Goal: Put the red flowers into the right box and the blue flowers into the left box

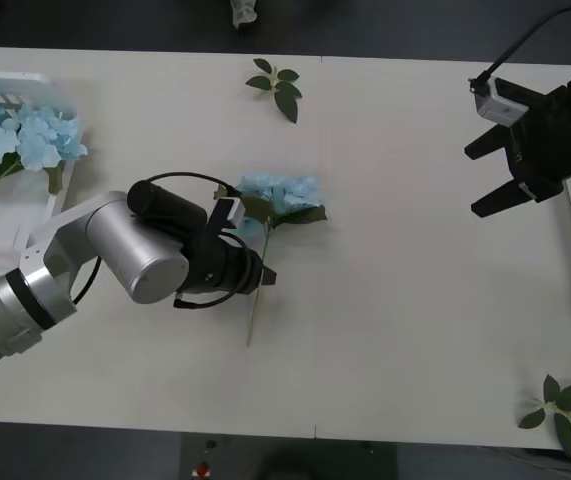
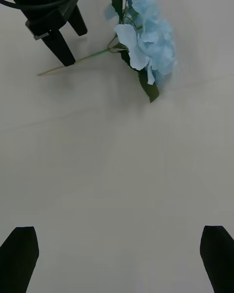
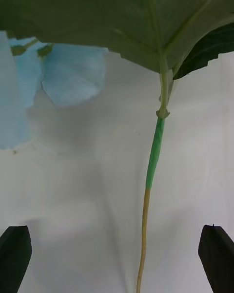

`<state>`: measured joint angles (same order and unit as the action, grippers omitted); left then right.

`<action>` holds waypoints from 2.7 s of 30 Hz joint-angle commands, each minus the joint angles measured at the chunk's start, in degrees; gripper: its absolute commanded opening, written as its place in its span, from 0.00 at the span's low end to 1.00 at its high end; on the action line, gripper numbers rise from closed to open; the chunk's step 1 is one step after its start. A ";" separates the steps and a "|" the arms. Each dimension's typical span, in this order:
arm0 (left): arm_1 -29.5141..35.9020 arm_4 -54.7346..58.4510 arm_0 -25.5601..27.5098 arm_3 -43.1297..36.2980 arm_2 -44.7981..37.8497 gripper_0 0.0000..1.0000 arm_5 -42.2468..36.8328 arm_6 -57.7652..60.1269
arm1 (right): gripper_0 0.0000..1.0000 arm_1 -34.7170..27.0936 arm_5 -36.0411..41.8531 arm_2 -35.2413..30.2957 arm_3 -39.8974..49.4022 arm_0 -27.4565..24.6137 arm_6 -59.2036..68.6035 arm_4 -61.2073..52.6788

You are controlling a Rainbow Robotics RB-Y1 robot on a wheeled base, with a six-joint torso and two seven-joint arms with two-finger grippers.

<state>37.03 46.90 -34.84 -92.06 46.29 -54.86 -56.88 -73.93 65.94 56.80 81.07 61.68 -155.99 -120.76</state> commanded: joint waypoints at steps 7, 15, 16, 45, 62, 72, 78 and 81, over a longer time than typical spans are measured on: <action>-2.85 -1.90 -5.59 4.87 5.21 1.00 5.46 4.15 | 0.97 -0.51 -1.34 -0.55 -2.15 -0.42 0.99 -2.64; -4.34 -2.87 -7.08 6.54 5.30 1.00 6.16 5.20 | 0.97 -0.33 -4.24 -0.55 -2.15 -2.00 0.99 -2.55; -4.34 -2.87 -7.08 6.54 5.30 1.00 6.25 5.29 | 0.97 -0.33 -4.59 -0.55 -2.15 -2.09 0.99 -2.55; -3.02 -4.80 -7.70 6.54 7.41 0.01 8.54 4.41 | 0.97 -0.33 -5.73 -0.46 -2.41 -2.53 0.99 -2.55; 1.37 -1.64 -7.87 1.00 4.77 0.00 5.37 3.62 | 0.97 -0.33 -5.73 -0.46 -2.41 -2.53 0.99 -2.55; 10.43 11.81 -7.78 -12.09 -10.96 0.00 -11.15 2.39 | 0.97 -0.33 -5.73 -0.46 -2.41 -2.53 0.99 -2.55; 17.02 19.90 -7.78 -14.20 -18.08 0.00 -16.07 1.25 | 0.97 -0.33 -5.73 -0.46 -2.41 -2.53 0.99 -2.55; 20.53 23.94 -7.78 -14.20 -22.56 0.00 -18.89 0.54 | 0.97 -0.33 -5.73 -0.46 -2.41 -2.53 0.99 -2.55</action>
<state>54.31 68.33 -41.38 -105.08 27.18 -71.87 -54.16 -73.89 60.26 56.82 78.76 58.62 -155.99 -122.95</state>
